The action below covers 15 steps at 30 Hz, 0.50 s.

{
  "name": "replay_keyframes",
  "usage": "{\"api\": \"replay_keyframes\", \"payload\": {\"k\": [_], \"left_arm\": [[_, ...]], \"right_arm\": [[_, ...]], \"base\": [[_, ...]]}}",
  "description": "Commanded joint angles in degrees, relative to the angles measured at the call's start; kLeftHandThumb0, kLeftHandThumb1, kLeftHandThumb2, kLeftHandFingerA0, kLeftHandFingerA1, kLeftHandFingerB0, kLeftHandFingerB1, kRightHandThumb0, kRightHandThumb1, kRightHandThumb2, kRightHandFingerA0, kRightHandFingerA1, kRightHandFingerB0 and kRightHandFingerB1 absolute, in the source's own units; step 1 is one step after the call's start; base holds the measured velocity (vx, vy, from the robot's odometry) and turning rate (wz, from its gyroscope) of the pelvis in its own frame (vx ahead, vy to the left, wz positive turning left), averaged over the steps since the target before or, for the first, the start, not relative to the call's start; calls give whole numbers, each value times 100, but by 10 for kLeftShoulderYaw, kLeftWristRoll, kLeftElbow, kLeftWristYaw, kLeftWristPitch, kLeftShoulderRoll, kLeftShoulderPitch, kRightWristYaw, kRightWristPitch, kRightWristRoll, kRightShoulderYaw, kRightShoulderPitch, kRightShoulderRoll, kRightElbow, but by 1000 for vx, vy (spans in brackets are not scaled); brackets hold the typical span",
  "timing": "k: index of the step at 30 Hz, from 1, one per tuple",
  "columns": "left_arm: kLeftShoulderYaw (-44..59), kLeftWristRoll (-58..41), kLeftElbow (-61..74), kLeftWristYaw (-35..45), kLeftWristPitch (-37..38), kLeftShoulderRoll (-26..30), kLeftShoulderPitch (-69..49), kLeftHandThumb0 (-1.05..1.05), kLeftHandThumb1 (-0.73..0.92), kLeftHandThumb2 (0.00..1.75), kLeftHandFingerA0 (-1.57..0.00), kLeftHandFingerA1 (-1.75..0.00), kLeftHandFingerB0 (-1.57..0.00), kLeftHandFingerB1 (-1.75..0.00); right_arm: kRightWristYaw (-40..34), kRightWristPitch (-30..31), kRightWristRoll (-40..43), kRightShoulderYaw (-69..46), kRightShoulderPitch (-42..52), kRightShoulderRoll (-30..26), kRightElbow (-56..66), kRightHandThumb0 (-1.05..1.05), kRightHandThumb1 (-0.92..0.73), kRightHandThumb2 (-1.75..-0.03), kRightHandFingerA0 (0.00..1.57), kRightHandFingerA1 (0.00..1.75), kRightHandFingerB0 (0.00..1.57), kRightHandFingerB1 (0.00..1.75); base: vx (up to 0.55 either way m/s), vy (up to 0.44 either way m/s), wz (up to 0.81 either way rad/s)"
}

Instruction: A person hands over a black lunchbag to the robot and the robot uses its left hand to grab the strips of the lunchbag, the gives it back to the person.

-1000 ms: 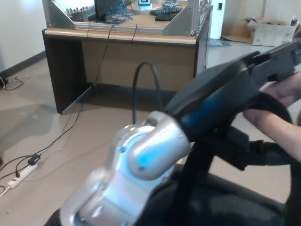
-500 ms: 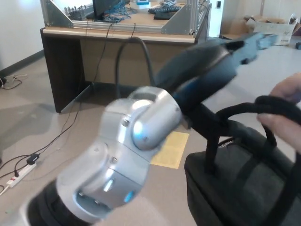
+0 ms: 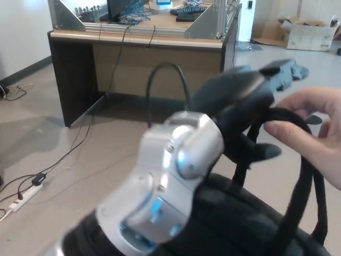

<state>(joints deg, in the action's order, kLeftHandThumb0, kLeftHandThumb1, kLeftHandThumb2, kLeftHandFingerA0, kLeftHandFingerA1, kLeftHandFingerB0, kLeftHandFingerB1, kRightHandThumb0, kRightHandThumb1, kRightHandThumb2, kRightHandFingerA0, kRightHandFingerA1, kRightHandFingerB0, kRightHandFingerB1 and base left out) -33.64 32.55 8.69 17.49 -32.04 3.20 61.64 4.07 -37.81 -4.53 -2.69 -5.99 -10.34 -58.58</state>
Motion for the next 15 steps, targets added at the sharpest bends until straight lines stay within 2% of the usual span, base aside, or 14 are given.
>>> {"api": "replay_keyframes", "payload": {"k": [1, 6, 7, 8, 9, 10, 11, 12, 13, 14, 15], "left_arm": [[-2, 28, -17, -59, 24, -45, -26, -30, 37, 90, 0, -48, 0, -48], [-3, 38, -34, -92, 41, -80, -46, -29, 38, 91, 0, -48, 0, -48], [-1, 39, -39, -108, 49, -91, -53, -53, 47, 68, -15, -38, -11, -34], [-1, 43, -55, -149, 73, -103, -64, -49, 59, 58, -32, -37, -26, -31], [0, 45, -61, -166, 84, -109, -68, -49, 59, 58, -32, -37, -26, -31], [2, 46, -70, -186, 100, -112, -71, -46, 57, 57, -48, -43, -42, -38], [8, 47, -93, -239, 140, -121, -79, -41, 59, 58, -57, -95, -53, -79], [17, 51, -139, -329, 200, -130, -81, -22, 66, 55, -74, -175, -63, -165], [25, 57, -183, -415, 259, -133, -79, -22, 66, 55, -74, -175, -63, -165], [31, 59, -198, -439, 272, -132, -74, -30, 51, 84, -118, -145, -102, -137], [32, 59, -201, -442, 274, -132, -73, -30, 51, 84, -118, -145, -102, -137]], "right_arm": [[2, -7, 4, -4, -3, -9, 1, -62, -62, -59, 49, 45, 28, 31], [7, -5, 6, -6, -13, -10, 0, -62, -60, -59, 48, 45, 26, 31], [1, -8, 0, -3, -15, -11, -4, -63, -63, -59, 49, 45, 27, 31], [0, -4, -2, -2, -16, -11, -2, -63, -63, -59, 49, 45, 28, 31], [-1, -2, -2, -1, -16, -11, -1, -63, -63, -59, 49, 45, 28, 31], [-1, -3, -2, -1, -17, -10, -1, -63, -63, -59, 49, 45, 28, 31], [-2, -3, -2, 0, -17, -8, -1, -62, -63, -59, 50, 45, 28, 31], [0, -2, -1, 0, -16, -8, 0, -61, -60, -59, 50, 46, 28, 31], [2, -1, 1, -1, -15, -7, 0, -61, -60, -59, 50, 46, 28, 31], [5, 2, 5, -3, -16, -6, 1, -58, -60, -59, 50, 46, 28, 31], [5, 2, 5, -3, -16, -6, 2, -58, -60, -59, 50, 46, 28, 31]], "base": [[0, 0, 0], [0, 0, 0], [0, 0, 0], [0, 0, 0], [0, 0, 0], [0, 0, 0], [0, 0, 0], [0, 0, 0], [0, 0, 0], [0, 0, 0], [0, 0, 0]]}}
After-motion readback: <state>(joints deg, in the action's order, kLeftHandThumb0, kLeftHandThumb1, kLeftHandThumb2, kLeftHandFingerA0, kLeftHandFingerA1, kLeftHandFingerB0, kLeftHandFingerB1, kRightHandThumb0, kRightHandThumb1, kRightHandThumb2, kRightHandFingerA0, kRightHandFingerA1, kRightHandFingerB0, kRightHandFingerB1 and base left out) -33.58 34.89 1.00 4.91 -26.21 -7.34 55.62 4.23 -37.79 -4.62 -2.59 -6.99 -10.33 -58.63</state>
